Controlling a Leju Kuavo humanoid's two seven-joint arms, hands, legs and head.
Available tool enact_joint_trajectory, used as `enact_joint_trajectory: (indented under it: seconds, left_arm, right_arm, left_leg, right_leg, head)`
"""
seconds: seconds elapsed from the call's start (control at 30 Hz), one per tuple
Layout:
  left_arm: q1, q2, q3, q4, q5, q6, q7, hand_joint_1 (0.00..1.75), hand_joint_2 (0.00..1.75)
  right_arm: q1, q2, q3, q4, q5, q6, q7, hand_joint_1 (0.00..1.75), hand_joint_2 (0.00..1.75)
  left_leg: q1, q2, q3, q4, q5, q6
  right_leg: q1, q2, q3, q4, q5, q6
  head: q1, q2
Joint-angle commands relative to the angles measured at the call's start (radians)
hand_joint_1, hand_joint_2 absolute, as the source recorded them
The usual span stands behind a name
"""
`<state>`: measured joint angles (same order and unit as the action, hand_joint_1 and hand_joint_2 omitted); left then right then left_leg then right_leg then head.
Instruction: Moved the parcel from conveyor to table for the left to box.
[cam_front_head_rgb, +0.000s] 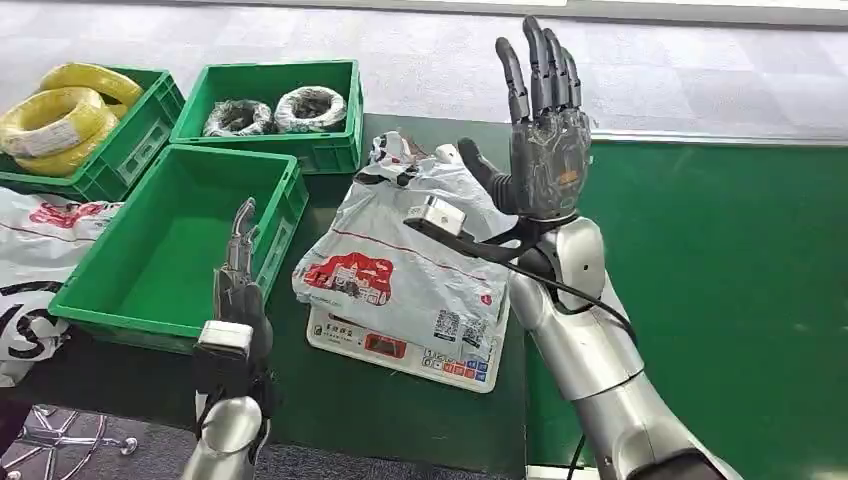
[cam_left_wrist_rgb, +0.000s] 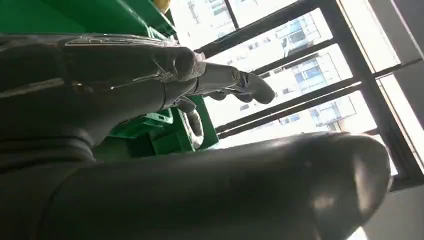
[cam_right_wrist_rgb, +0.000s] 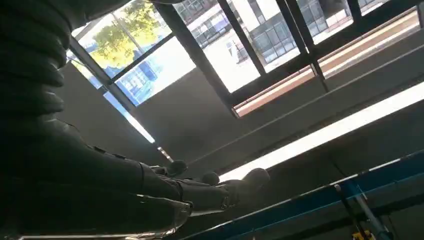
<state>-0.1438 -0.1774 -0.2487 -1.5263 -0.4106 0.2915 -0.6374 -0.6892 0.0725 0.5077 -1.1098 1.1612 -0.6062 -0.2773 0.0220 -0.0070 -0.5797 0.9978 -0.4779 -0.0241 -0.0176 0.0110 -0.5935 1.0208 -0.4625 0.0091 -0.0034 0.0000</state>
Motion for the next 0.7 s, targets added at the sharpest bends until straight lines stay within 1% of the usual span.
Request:
enact_joint_trajectory:
  seconds: [0.03,0.07,0.1,0.13,0.23,0.33,0.47,0.5,0.57,0.67,0.7]
  left_arm:
    - [-0.182,0.032,-0.032,0.063,-0.244,0.044,0.135,0.0,1.75]
    - [-0.182,0.032,-0.032,0.063,-0.244,0.044,0.135,0.0,1.75]
    - [-0.18,0.032,-0.032,0.067,-0.243,0.044,0.134,0.0,1.75]
    - [-0.179,0.031,-0.032,0.069,-0.242,0.045,0.133,0.0,1.75]
    - [-0.169,0.033,-0.032,0.065,-0.241,0.046,0.135,0.0,1.75]
    - [-0.169,0.033,-0.032,0.065,-0.241,0.046,0.135,0.0,1.75]
    - [-0.169,0.033,-0.032,0.065,-0.241,0.046,0.135,0.0,1.75]
    - [-0.257,0.053,-0.071,0.138,-0.353,0.044,0.199,0.0,1.75]
    - [-0.397,0.046,-0.104,0.273,-0.405,0.019,0.243,0.0,1.75]
    - [-0.563,0.014,-0.157,0.472,-0.513,0.002,0.305,0.0,1.75]
    - [-0.607,0.002,-0.175,0.536,-0.553,-0.005,0.32,0.0,1.75]
  right_arm:
    - [0.249,-0.046,-0.128,-0.305,-0.063,-0.089,-0.056,0.0,1.75]
    - [0.249,-0.046,-0.128,-0.305,-0.063,-0.089,-0.056,0.0,1.75]
    - [0.247,-0.045,-0.128,-0.306,-0.062,-0.088,-0.057,0.0,1.75]
    - [0.244,-0.044,-0.128,-0.305,-0.062,-0.086,-0.057,0.0,1.75]
    - [0.231,-0.036,-0.132,-0.292,-0.062,-0.082,-0.058,0.0,1.75]
    - [0.231,-0.036,-0.132,-0.292,-0.062,-0.082,-0.058,0.0,1.75]
    - [0.231,-0.036,-0.132,-0.292,-0.062,-0.082,-0.058,0.0,1.75]
    - [0.299,-0.006,-0.178,-0.351,-0.145,-0.092,-0.106,0.0,1.75]
    - [0.384,0.007,-0.194,-0.415,-0.179,-0.092,-0.135,0.0,1.75]
    - [0.464,0.023,-0.208,-0.462,-0.224,-0.088,-0.156,0.0,1.75]
    - [0.472,0.024,-0.208,-0.462,-0.239,-0.083,-0.162,0.0,1.75]
  left_leg:
    - [0.001,-0.01,-0.001,-0.001,0.002,0.001]
    - [0.001,-0.009,-0.001,0.0,0.002,0.001]
    - [0.0,-0.011,-0.001,-0.001,0.002,0.001]
    - [0.0,-0.006,-0.001,0.0,0.001,0.001]
    - [-0.001,0.001,0.001,-0.002,0.001,0.002]
    - [0.0,-0.001,0.001,-0.001,0.001,0.001]
    - [0.0,0.0,0.001,-0.001,0.001,0.001]
    - [0.0,0.0,0.002,-0.002,0.001,0.002]
    - [0.0,-0.006,0.0,-0.001,0.002,0.001]
    - [0.001,-0.016,-0.002,-0.001,0.004,0.001]
    - [0.001,-0.014,-0.002,0.0,0.003,0.001]
  right_leg:
    - [0.001,-0.011,0.002,-0.002,-0.001,-0.001]
    - [0.001,-0.009,0.002,-0.001,0.0,-0.001]
    - [0.001,-0.011,0.002,-0.001,0.0,-0.001]
    - [0.0,-0.006,0.001,0.0,0.0,-0.001]
    - [0.0,-0.002,0.002,-0.001,0.001,-0.001]
    - [0.0,-0.003,0.002,-0.001,0.0,-0.001]
    - [0.0,-0.001,0.001,-0.001,0.001,-0.001]
    - [0.0,-0.002,0.002,-0.001,0.001,-0.001]
    - [0.001,-0.007,0.002,-0.001,0.0,-0.001]
    - [0.001,-0.017,0.003,-0.002,-0.001,-0.001]
    - [0.001,-0.015,0.003,-0.001,0.0,-0.001]
  head:
    - [0.0,0.0]
    - [0.0,0.0]
    - [0.0,0.0]
    - [0.0,0.0]
    - [0.0,0.0]
    - [0.0,0.0]
    - [0.0,0.0]
    - [0.0,0.0]
    - [0.0,0.0]
    - [0.0,0.0]
    - [0.0,0.0]
